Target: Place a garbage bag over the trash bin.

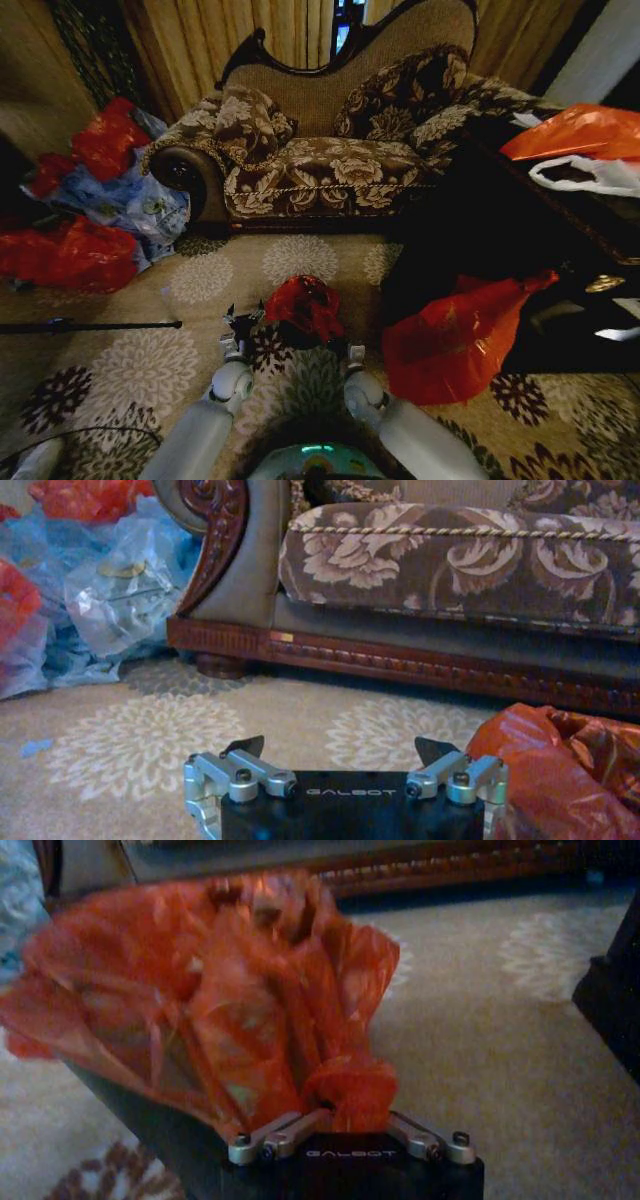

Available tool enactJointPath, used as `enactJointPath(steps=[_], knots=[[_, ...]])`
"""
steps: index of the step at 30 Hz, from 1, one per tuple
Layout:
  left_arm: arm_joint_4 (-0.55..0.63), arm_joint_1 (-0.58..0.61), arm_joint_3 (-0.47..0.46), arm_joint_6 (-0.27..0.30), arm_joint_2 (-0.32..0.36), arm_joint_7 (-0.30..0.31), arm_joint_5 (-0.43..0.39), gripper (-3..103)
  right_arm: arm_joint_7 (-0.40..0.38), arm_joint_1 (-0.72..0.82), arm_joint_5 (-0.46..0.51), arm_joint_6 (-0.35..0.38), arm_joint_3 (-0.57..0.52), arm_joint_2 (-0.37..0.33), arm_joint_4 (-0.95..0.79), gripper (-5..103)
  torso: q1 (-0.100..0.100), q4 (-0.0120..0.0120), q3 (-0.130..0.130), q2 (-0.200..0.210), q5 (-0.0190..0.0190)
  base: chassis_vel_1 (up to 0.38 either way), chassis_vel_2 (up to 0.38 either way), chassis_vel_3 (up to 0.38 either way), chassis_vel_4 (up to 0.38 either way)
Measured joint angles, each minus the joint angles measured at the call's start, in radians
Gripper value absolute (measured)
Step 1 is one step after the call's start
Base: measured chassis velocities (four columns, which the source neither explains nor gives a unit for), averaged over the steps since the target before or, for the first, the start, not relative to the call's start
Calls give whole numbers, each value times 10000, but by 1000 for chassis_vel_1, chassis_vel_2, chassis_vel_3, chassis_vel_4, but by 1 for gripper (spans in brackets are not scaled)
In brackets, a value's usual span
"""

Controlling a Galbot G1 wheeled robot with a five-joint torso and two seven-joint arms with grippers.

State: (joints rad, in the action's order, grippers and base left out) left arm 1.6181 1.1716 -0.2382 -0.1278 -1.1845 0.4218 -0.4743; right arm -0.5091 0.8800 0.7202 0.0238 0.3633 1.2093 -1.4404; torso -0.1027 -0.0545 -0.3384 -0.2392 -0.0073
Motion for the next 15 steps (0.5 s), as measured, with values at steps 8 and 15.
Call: enactJointPath(steps=[8, 15], knots=[[-32, -69, 23, -3, 24, -7, 3, 100, 629, -30, -968, -556, -282, 1009, 1902, 0, 0, 0, 0, 0, 4, 0, 0, 0, 0], [-124, -77, 92, -3, -60, -15, 85, 100, 1281, -208, -1922, -1272, -740, 1925, 3784, 0, 0, -1, 0, 0, -1, 0, 0, 0, 0]])
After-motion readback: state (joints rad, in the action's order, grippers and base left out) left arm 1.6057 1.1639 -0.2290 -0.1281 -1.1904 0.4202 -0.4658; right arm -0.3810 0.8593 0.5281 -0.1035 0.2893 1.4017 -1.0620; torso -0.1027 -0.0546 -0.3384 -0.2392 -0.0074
